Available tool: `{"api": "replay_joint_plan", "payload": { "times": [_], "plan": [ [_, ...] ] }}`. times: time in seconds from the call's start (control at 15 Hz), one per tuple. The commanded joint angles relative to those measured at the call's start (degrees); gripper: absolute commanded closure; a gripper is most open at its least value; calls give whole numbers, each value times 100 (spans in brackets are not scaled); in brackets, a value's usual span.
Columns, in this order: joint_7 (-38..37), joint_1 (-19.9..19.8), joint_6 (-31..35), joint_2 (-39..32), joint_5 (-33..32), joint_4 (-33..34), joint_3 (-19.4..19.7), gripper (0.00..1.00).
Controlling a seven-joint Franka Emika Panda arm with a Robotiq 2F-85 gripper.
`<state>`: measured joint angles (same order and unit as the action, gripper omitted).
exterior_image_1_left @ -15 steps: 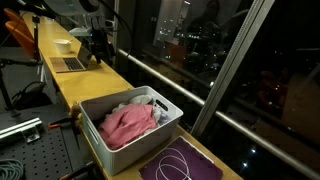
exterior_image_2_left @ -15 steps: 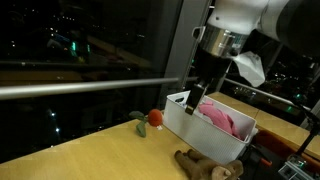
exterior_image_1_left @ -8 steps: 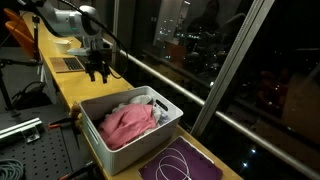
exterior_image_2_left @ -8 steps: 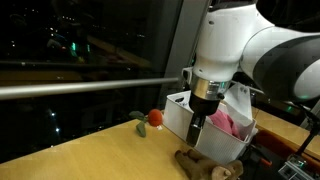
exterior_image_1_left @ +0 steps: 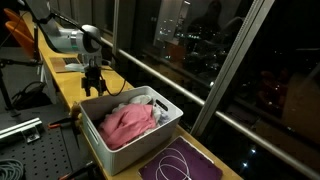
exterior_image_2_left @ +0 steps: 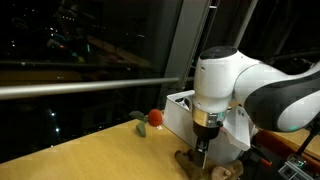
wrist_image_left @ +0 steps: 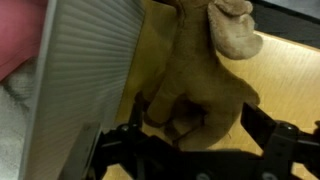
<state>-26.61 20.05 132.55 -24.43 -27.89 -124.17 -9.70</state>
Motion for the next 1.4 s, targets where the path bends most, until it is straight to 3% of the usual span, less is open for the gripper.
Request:
{"api": "replay_joint_plan", "payload": {
  "times": [0.0,0.47,0.53,0.6,1.2,1.33],
  "plan": [
    [-89,167,441,-315,-85,-39,277,0],
    [-102,381,1211,-849,36,-175,586,0],
    [-117,425,1262,-876,52,-189,617,22],
    [-142,472,1307,-865,63,-219,646,26],
    [-457,907,929,-44,32,-253,643,93],
    [-538,964,780,298,-37,-253,633,100]
  ]
}}
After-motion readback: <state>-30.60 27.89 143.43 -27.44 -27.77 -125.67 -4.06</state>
